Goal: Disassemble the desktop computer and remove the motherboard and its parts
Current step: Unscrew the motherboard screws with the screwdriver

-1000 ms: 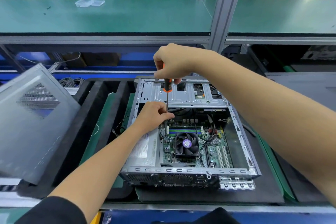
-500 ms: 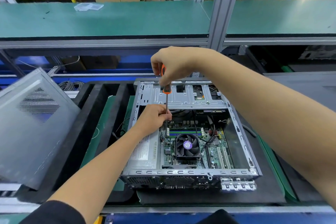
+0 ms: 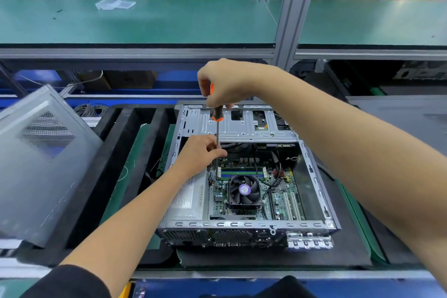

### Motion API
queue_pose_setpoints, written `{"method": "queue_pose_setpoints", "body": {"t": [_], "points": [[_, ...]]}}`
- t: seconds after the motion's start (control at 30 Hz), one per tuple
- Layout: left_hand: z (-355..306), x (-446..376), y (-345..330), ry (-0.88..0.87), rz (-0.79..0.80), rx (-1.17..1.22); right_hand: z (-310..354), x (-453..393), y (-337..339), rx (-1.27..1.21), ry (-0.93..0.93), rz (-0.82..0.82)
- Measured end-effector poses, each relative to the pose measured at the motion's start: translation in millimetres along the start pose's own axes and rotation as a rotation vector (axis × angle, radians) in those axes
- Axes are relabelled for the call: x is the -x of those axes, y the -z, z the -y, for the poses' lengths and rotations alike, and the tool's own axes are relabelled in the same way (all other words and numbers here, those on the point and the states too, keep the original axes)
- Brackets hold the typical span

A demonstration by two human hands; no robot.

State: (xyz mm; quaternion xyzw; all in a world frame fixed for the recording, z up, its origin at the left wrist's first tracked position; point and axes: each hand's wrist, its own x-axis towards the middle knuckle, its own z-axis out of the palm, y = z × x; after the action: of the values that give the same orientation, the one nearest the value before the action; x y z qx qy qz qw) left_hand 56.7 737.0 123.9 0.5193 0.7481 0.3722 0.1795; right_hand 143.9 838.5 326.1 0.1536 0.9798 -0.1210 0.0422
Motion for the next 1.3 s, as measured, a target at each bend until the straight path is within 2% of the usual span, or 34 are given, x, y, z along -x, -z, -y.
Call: {"method": "queue_pose_setpoints", "body": {"t": [0.17,0.4,0.6,0.9,1.07,1.3], "points": [[-0.8,-1.1,-1.3,-0.022,0.091,0.025,-4.2,2.5,3.1,-0.074,0.026,0.054],[1.0,-0.2,-0.5,0.020,0.036,-0.008,-3.2,-0.3,-7.9,-0.138,-0.025,-0.103],[0.7,-0.5,-1.2,0.031,0.001,0.016,-5.6,-1.0,-9.3,-0.154,-0.018,-0.124],[-2.9,-0.1,-0.2,0.052,-0.044,0.043,-7.6,4.3,-4.4,-0.245,0.028,-0.055],[-0.7,-0.7,0.0,0.038,-0.056,0.024,-3.6,1.9,-5.5,-0.078,-0.020,-0.071],[-3.4,1.4,0.2,0.001,0.004,0.037,-5.7,-1.1,4.7,0.010,0.034,0.059]]}}
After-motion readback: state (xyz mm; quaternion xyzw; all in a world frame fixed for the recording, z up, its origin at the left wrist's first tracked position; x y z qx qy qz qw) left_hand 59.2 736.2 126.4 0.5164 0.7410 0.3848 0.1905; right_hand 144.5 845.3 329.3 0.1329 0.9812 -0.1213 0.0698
